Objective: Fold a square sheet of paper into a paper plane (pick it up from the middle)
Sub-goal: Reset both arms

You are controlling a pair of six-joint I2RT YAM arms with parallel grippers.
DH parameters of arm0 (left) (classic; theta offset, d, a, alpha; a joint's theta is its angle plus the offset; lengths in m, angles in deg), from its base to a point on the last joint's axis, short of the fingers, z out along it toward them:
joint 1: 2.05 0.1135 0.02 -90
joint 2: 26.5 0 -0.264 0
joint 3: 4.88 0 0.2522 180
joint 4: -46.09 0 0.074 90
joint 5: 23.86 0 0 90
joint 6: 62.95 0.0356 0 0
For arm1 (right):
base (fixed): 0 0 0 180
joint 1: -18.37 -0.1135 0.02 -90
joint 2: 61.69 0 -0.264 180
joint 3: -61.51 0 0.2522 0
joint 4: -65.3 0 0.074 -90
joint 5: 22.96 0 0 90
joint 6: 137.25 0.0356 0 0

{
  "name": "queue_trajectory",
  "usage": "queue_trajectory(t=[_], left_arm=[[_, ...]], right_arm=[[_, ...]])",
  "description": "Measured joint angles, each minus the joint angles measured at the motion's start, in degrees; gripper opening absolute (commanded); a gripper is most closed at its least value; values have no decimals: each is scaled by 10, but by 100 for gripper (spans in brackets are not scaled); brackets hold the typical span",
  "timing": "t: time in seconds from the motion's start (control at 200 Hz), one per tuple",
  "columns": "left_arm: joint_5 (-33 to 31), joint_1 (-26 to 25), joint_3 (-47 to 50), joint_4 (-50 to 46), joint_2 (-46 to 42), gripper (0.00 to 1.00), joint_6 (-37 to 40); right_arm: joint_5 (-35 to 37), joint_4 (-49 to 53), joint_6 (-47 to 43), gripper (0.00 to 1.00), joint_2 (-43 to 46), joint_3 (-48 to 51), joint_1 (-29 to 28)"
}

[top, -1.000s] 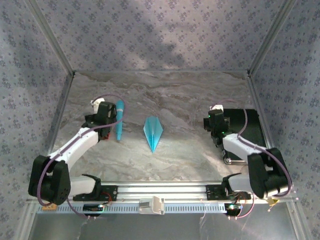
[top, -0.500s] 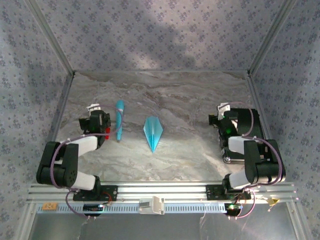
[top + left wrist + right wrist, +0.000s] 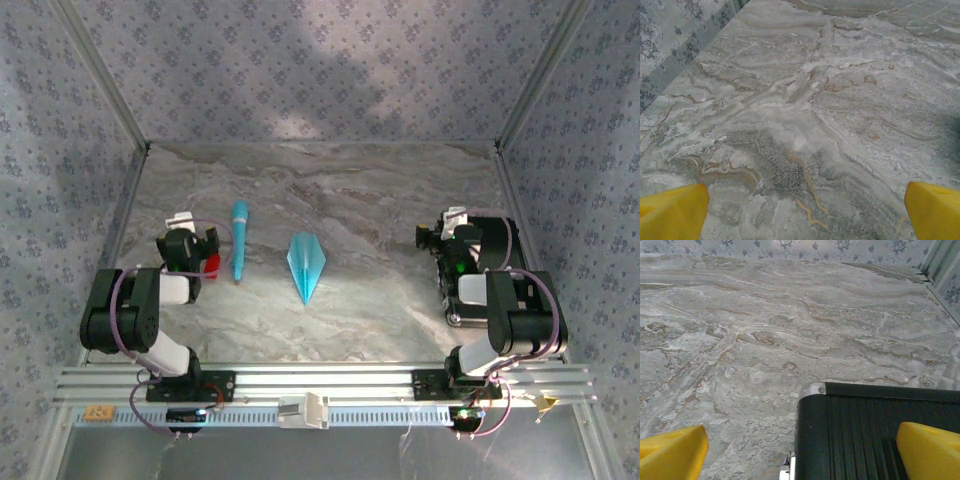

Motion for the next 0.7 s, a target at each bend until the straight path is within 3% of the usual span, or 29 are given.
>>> queue_trajectory(t=[0.7], left_arm=[[0,-4,0,3,0,100,0]], right_arm=[[43,0,10,99,0,0,-11]])
